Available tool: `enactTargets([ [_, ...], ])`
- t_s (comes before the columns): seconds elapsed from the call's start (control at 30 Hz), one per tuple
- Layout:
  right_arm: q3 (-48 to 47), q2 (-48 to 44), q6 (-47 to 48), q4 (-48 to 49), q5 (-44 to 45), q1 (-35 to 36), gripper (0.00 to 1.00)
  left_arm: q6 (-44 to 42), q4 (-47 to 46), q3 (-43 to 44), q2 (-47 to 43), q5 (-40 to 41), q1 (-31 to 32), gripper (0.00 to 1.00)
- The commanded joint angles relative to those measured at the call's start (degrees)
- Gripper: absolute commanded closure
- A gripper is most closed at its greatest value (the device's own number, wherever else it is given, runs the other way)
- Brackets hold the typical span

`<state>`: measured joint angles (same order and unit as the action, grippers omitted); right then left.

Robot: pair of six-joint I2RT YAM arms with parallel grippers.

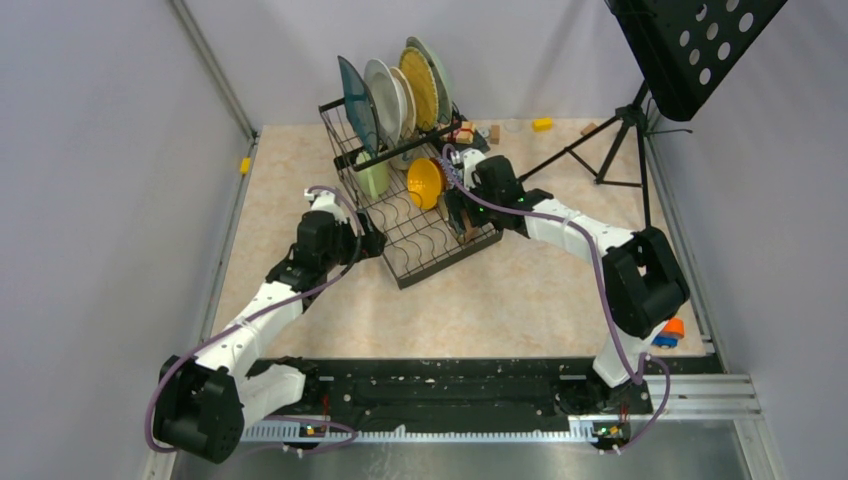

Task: Load the mixed dishes into the dish rack
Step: Insert the bowl into the dish rack.

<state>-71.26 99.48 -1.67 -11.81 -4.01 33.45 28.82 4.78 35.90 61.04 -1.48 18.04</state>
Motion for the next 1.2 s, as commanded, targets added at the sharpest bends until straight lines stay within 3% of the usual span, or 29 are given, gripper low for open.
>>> enactTargets([
  [0.0,-2.77,-3.01,-1.19,0.04,2.96,-0.49,0.18,-0.24,-2.34,2.28,0.55,-0.64,-0.07,0.01],
  [0.13,-2.90,-3.10,-2.25,-0.37,2.94,-0.51,0.11,-0.56,-2.23,2.39,0.64,-0.83,-0.03,0.01],
  [0.37,-2.95,-3.21,-3.50,-0.32,3.45,-0.79,0.10,-0.39,-1.81,2.22,0.32,-0.06,-0.03,0.01],
  [0.57,-2.27,-3.69,-5.65,0.71,-0.62,-2.52,0.26,-0.25,-1.92,1.98,0.32,-0.17,-0.03,0.01],
  [0.73,-0.34,-3.86,-7.68,2.88,-4.05,-3.39,0.29,-0.39,-1.88,2.13,0.44,-0.44,-0.03,0.01],
  [0.93,0.86,-4.03,-8.07,4.53,-9.19,-3.39,0.19,-0.34,-1.88,2.03,0.56,-0.43,-0.03,0.01],
  [1.17,0.67,-5.99,-8.82,4.98,-8.85,-3.48,0.14,-0.28,-1.80,1.90,0.64,-0.03,-0.03,0.01],
])
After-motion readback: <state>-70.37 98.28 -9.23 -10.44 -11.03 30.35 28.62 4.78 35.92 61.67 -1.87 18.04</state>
